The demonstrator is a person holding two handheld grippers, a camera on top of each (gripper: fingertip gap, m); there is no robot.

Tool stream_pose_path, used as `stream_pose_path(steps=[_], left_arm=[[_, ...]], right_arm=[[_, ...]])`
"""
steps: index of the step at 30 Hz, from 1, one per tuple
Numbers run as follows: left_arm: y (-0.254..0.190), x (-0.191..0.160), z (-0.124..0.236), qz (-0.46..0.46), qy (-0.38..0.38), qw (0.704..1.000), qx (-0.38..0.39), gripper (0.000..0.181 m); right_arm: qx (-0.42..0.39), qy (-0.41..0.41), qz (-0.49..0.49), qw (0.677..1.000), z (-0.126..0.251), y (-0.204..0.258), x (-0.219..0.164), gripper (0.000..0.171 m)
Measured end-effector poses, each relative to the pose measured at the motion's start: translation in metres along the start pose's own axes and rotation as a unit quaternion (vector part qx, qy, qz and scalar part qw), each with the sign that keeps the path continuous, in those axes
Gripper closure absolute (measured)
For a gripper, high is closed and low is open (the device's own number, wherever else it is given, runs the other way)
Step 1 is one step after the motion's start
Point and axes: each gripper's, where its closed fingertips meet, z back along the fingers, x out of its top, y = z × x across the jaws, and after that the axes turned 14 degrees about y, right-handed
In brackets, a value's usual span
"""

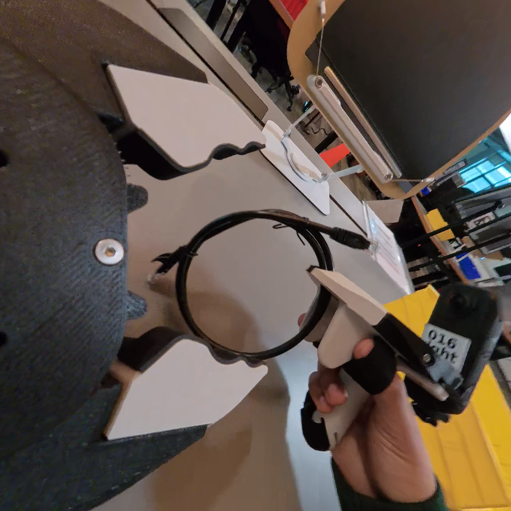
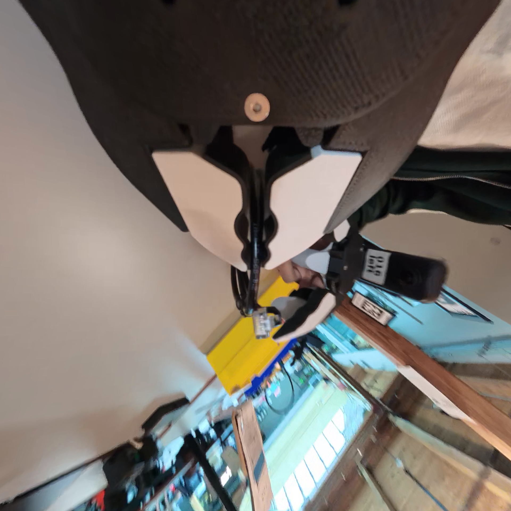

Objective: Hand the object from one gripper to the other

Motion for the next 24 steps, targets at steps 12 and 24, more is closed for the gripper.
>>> stream_pose_path(steps=[12, 24], left_arm=[[0.001, -0.001, 0.007, 0.267, -0.062, 0.933, -0.232, 0.083], [-0.019, 0.03, 0.038, 0.302, -0.144, 0.852, -0.403, 0.171]], right_arm=[[0.192, -0.192, 0.041, 0.962, 0.055, 0.052, 0.045, 0.166], [0.228, -0.2, 0.049, 0.951, 0.049, 0.063, 0.041, 0.165]])
